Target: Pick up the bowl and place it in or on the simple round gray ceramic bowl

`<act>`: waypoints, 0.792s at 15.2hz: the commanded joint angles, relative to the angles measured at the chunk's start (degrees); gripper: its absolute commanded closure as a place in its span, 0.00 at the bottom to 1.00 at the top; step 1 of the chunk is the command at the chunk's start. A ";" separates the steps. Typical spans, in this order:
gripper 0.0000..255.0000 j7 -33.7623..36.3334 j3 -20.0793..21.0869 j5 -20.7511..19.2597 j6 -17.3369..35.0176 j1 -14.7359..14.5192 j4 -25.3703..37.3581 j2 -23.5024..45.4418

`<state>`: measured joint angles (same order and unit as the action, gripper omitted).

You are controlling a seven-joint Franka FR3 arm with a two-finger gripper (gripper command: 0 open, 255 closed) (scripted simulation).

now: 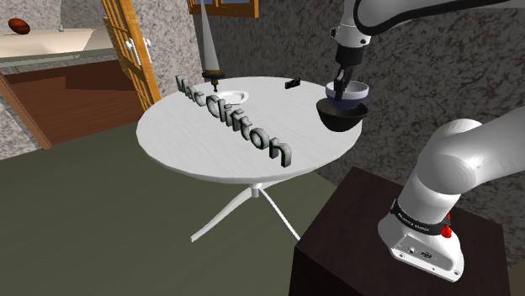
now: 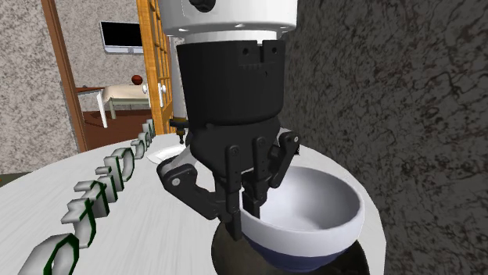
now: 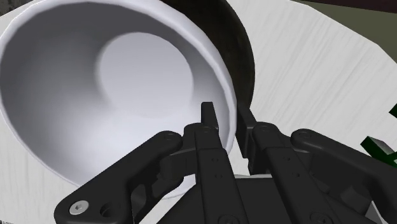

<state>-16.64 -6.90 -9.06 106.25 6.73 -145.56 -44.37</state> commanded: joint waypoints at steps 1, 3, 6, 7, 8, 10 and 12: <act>1.00 0.00 0.00 0.00 0.02 0.00 0.00 -0.01; 0.00 0.00 0.01 0.00 0.01 0.00 0.00 -0.02; 0.00 0.00 0.00 0.00 0.01 0.00 0.00 -0.02; 0.00 0.00 0.00 0.00 0.01 0.00 0.00 -0.02; 0.00 0.00 0.00 0.00 0.01 0.00 0.00 -0.02; 0.00 -0.09 0.51 0.45 -3.90 -0.19 3.67 -0.24; 0.00 -0.18 0.94 0.81 -7.29 -0.34 7.14 -0.14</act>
<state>-16.80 -6.20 -8.49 100.77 6.52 -140.61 -44.98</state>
